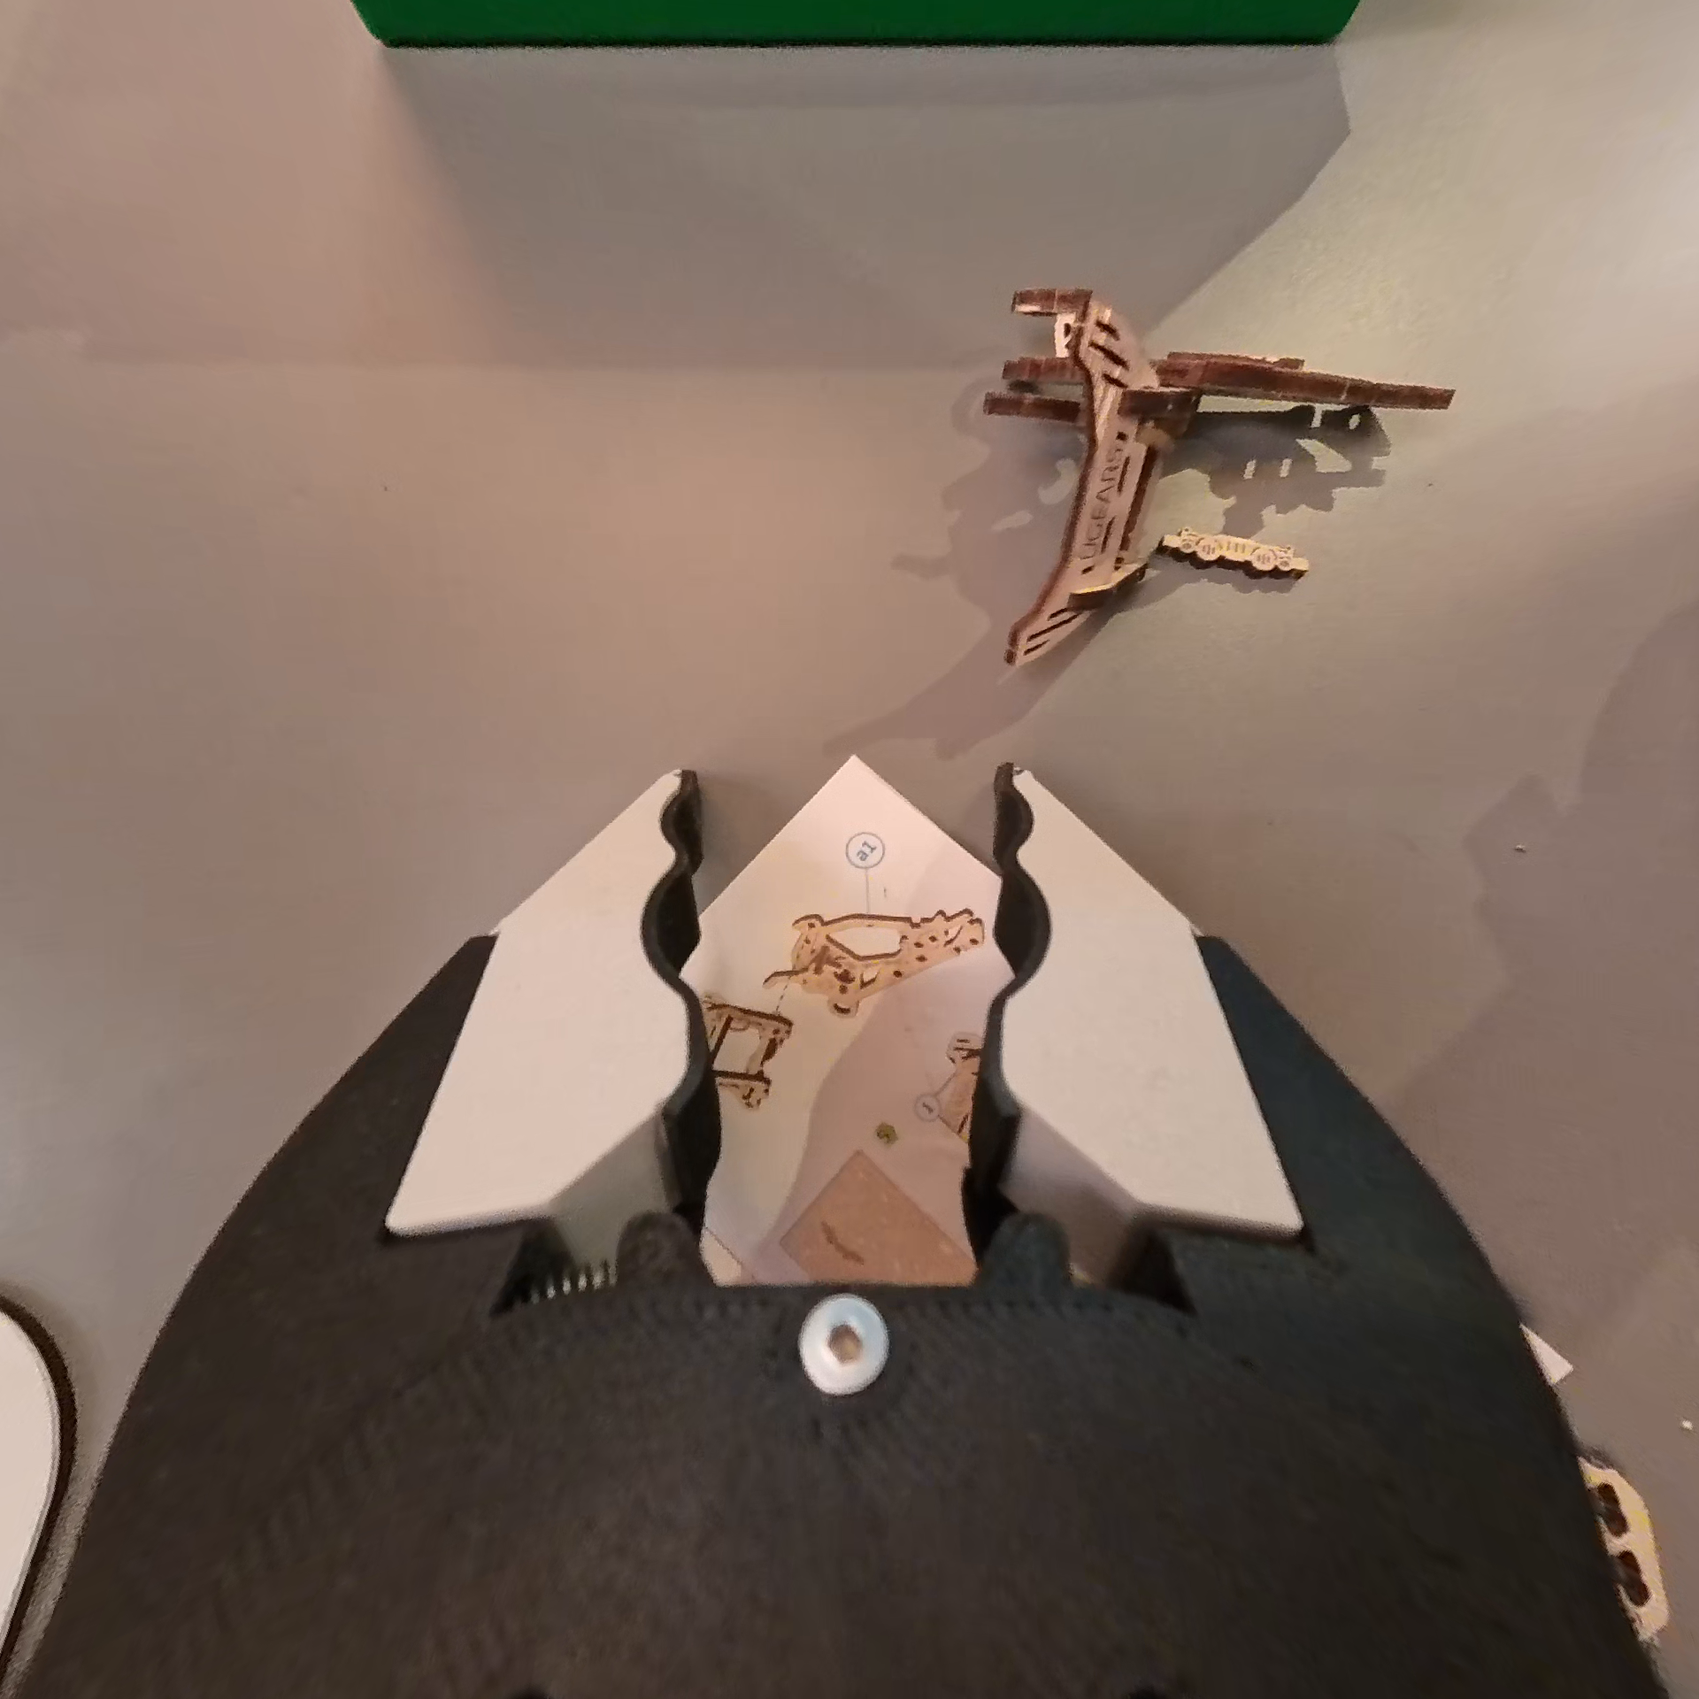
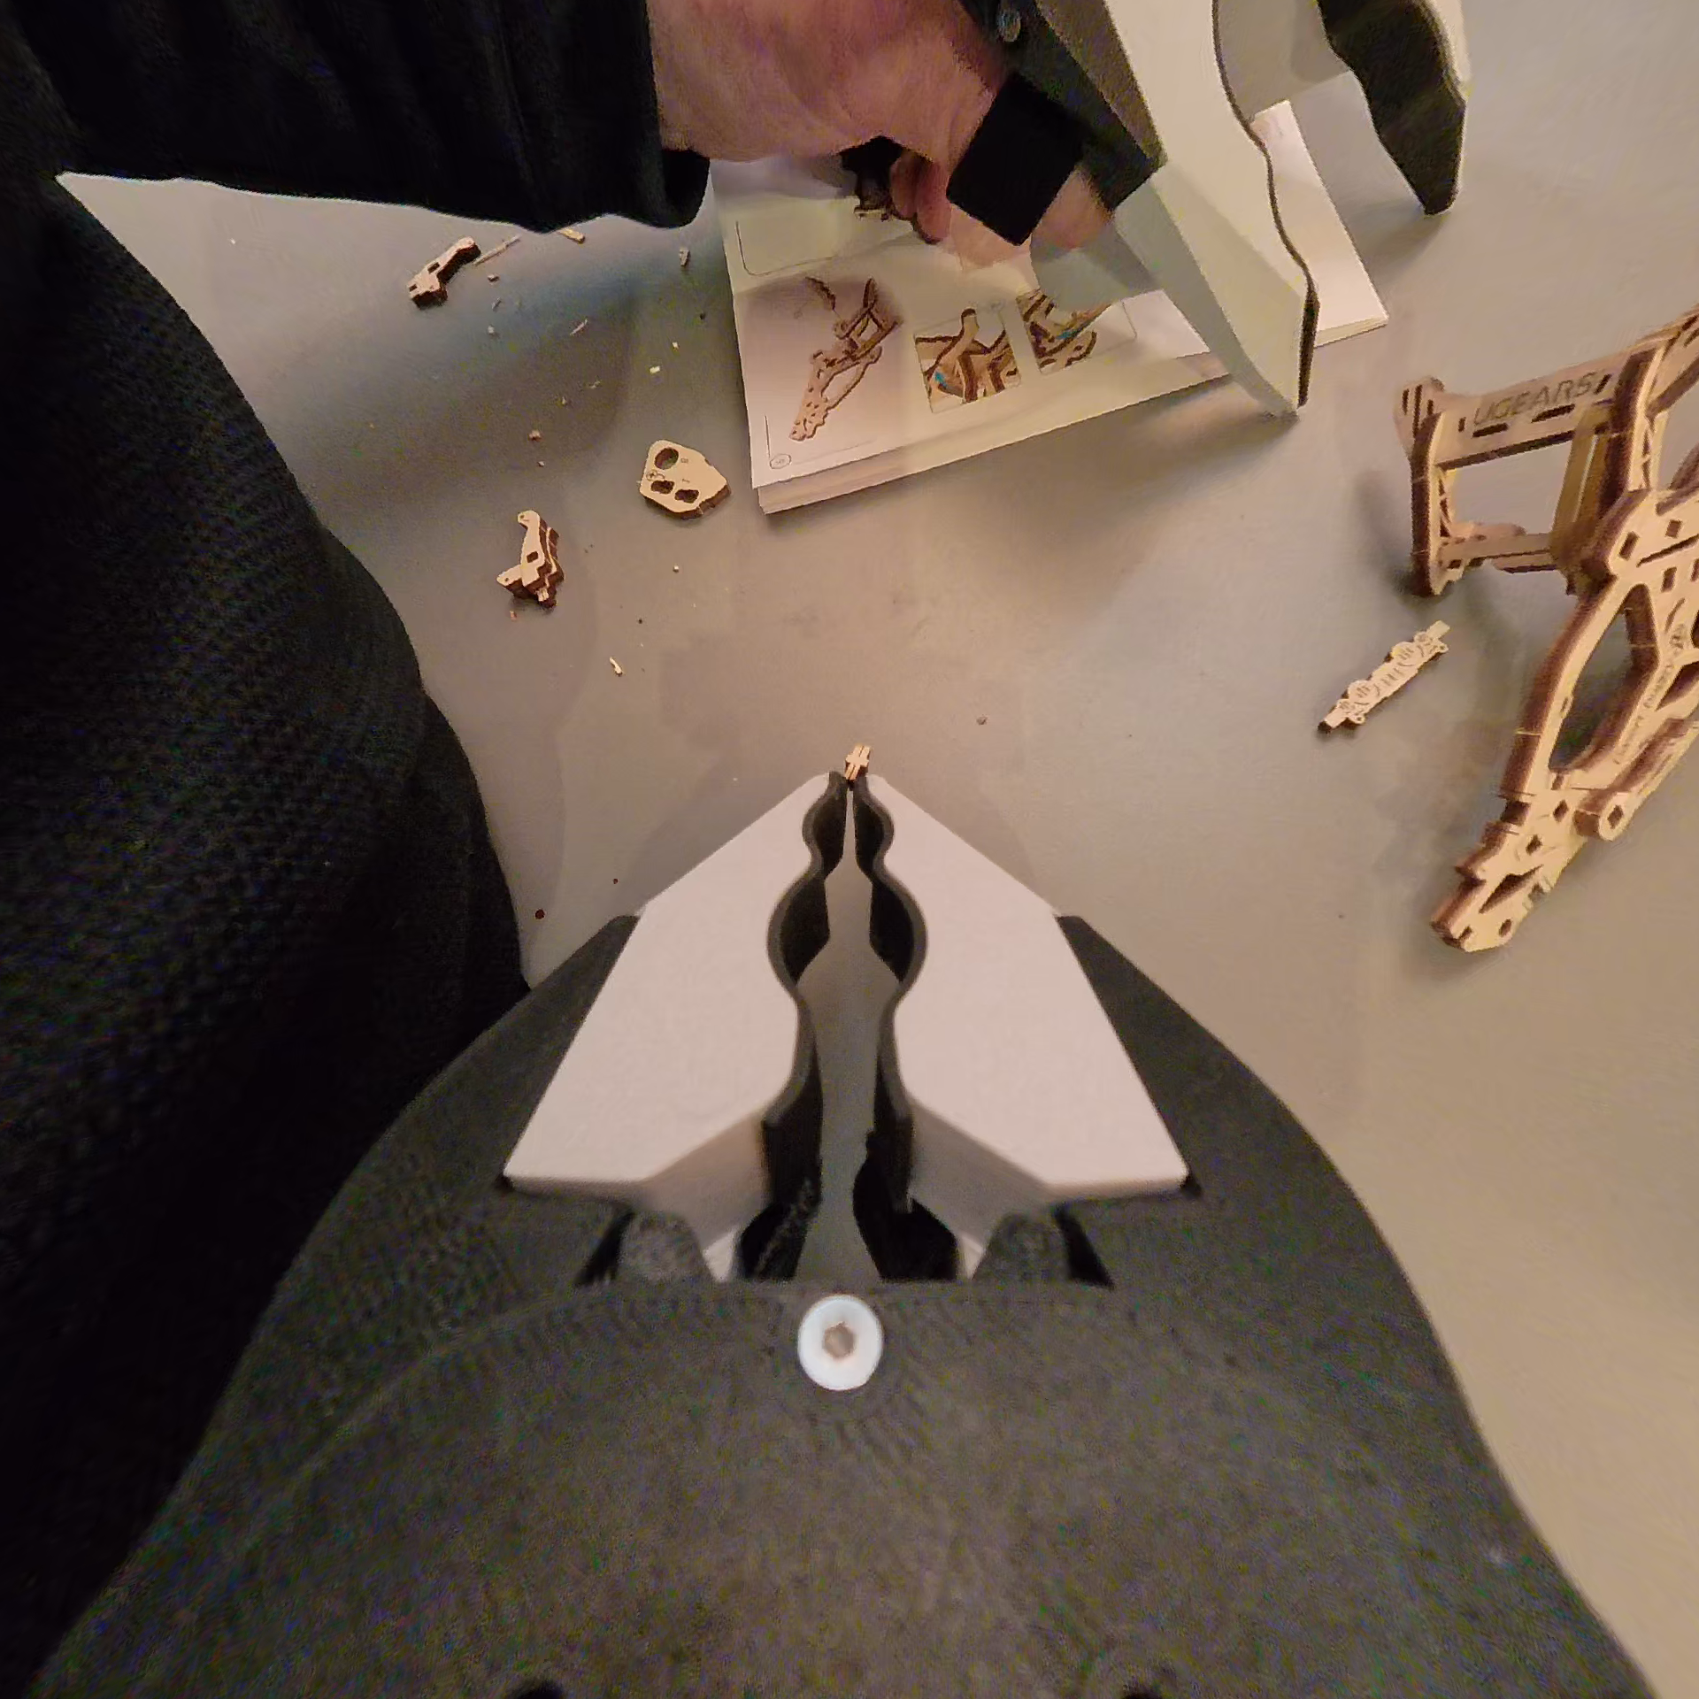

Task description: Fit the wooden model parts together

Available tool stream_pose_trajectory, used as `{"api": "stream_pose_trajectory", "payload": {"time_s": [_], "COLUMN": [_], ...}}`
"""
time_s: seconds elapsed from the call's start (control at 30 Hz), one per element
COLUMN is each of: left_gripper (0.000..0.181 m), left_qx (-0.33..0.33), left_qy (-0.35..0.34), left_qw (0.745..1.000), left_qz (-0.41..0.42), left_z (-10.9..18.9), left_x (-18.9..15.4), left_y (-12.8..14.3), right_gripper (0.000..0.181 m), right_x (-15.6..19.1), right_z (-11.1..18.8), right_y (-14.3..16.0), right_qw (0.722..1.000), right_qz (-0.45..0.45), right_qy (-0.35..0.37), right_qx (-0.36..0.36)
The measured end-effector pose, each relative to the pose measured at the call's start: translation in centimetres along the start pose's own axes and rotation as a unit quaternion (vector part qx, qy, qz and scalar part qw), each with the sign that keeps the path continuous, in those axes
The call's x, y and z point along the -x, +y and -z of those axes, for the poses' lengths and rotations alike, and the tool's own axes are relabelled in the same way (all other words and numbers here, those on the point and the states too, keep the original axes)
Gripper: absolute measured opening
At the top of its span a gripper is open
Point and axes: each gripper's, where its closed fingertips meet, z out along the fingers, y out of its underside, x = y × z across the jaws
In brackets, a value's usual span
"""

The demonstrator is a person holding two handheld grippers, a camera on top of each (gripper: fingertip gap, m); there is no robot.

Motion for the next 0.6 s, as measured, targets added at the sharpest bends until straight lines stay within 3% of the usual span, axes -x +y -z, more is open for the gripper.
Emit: {"api": "stream_pose_trajectory", "payload": {"time_s": [0.6], "left_gripper": [0.061], "left_qx": [-0.004], "left_qy": [0.006], "left_qw": [1.000], "left_qz": [0.009], "left_z": [0.01], "left_x": [0.06], "left_y": [-0.10], "right_gripper": [0.000], "right_x": [0.06], "right_z": [-0.09], "right_y": [0.09], "right_qw": [1.000], "right_qz": [-0.001], "right_qy": [-0.001], "right_qx": [0.002]}}
